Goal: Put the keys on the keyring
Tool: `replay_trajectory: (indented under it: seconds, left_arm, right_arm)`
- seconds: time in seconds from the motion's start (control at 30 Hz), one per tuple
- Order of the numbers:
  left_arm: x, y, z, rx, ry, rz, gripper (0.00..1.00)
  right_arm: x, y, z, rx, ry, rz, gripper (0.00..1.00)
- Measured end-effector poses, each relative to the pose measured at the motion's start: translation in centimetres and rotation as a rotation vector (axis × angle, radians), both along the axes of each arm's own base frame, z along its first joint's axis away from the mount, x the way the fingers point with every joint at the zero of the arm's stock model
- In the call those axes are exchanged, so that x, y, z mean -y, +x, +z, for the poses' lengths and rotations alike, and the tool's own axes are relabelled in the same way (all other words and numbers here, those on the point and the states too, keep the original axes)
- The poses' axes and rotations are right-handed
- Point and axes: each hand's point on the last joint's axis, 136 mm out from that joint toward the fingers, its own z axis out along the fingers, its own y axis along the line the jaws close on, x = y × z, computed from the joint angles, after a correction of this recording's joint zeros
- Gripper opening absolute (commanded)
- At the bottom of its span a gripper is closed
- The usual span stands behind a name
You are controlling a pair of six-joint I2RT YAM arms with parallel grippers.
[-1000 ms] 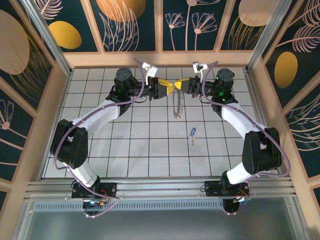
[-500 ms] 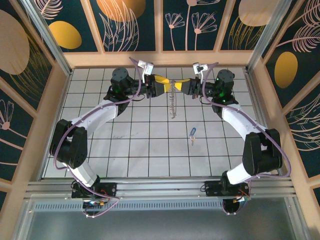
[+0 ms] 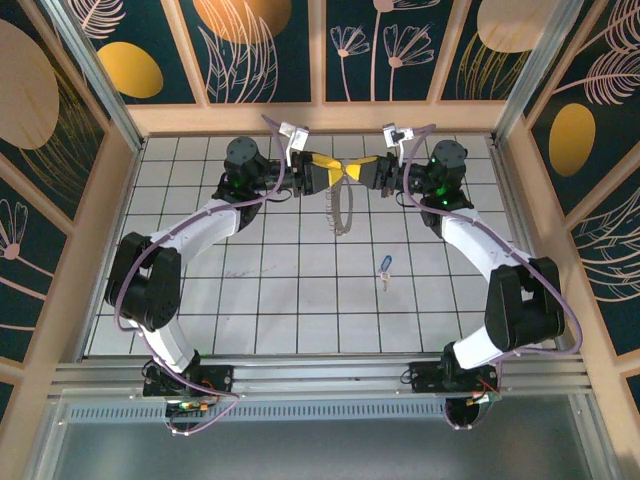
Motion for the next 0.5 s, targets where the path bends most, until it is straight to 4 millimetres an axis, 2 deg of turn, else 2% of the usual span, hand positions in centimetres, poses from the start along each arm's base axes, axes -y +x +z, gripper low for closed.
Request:
replay_trajectory:
  seconds: [0.5]
  left_arm:
    - [0.0,-0.3,0.4,-0.001,-0.018,-0.018,0.38]
  right_arm:
    - [-0.8,0.5,-1.2,-0.024,-0.004,0.011,0.00]
